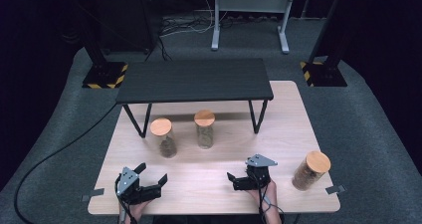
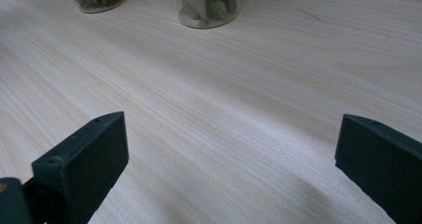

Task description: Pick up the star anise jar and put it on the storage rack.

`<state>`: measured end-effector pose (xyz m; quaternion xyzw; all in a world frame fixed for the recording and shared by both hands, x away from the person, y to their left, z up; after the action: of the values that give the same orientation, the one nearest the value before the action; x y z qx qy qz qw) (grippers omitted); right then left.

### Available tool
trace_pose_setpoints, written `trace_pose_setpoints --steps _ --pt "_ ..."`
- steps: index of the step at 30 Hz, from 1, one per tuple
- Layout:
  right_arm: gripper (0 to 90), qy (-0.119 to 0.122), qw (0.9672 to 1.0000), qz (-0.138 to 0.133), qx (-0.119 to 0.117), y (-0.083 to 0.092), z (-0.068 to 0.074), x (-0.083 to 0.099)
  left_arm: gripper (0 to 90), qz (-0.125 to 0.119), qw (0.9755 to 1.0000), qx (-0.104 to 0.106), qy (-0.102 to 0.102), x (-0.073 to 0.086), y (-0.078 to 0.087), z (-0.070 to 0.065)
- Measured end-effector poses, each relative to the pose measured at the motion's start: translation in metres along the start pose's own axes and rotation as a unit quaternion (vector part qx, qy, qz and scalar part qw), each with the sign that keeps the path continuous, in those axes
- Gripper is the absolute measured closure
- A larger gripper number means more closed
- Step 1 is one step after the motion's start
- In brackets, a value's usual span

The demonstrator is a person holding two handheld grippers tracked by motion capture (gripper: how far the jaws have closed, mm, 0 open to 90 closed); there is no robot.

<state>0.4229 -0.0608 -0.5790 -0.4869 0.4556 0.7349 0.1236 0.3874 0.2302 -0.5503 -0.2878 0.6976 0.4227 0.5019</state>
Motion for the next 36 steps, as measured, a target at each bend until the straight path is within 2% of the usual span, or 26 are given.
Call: trace_pose_setpoints --steps 3,4,7,15,17,20,23,27,32,36 --pt "0.2 0.010 0.9999 -0.004 0.006 0.001 0.001 0.000 2.6 0.000 1.0000 -0.004 -0.002 -0.001 -0.003 -0.001" --pt "0.2 0.020 0.9997 -0.004 0.011 0.001 0.003 0.000 2.6 0.000 1.0000 -0.005 -0.002 -0.001 -0.005 -0.001" --pt "0.2 0.033 0.9993 0.005 0.016 -0.001 0.004 0.001 2.5 -0.003 1.0000 -0.006 0.000 -0.004 -0.010 -0.002" --pt "0.6 0.033 0.9994 0.011 0.004 -0.002 0.006 0.002 1.9 0.004 0.9994 -0.030 -0.015 -0.015 -0.027 0.007" --pt "0.6 0.033 0.9994 0.007 0.002 -0.001 0.006 0.002 1.1 0.007 0.9993 -0.036 -0.008 -0.017 -0.033 0.013" --pt "0.7 0.026 0.9996 0.013 -0.002 -0.002 0.005 0.002 0.3 0.007 0.9995 -0.031 0.006 -0.019 -0.039 0.017" --pt "0.7 0.023 0.9996 0.012 -0.004 -0.002 0.005 0.002 0.0 0.008 0.9995 -0.029 0.009 -0.019 -0.044 0.018" --pt "0.8 0.021 0.9997 0.011 -0.009 -0.002 0.005 0.002 0.0 0.003 0.9995 -0.030 -0.004 -0.024 -0.054 0.021" --pt "0.9 0.023 0.9996 0.016 -0.009 -0.003 0.005 0.002 0.0 0.010 0.9990 -0.036 -0.025 -0.032 -0.072 0.023" --pt "0.9 0.023 0.9996 0.018 -0.007 -0.003 0.005 0.003 0.0 0.012 0.9988 -0.038 -0.028 -0.035 -0.078 0.023"
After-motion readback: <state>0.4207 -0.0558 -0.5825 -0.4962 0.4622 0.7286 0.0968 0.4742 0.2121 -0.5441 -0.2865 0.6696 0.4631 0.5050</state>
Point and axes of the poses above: each handheld gripper's, and its own axes: y roughly backward along the jaws, x roughly out of its underside, z roughly to its left, the point moved 10 cm from there along -y, roughly forward along the jaws
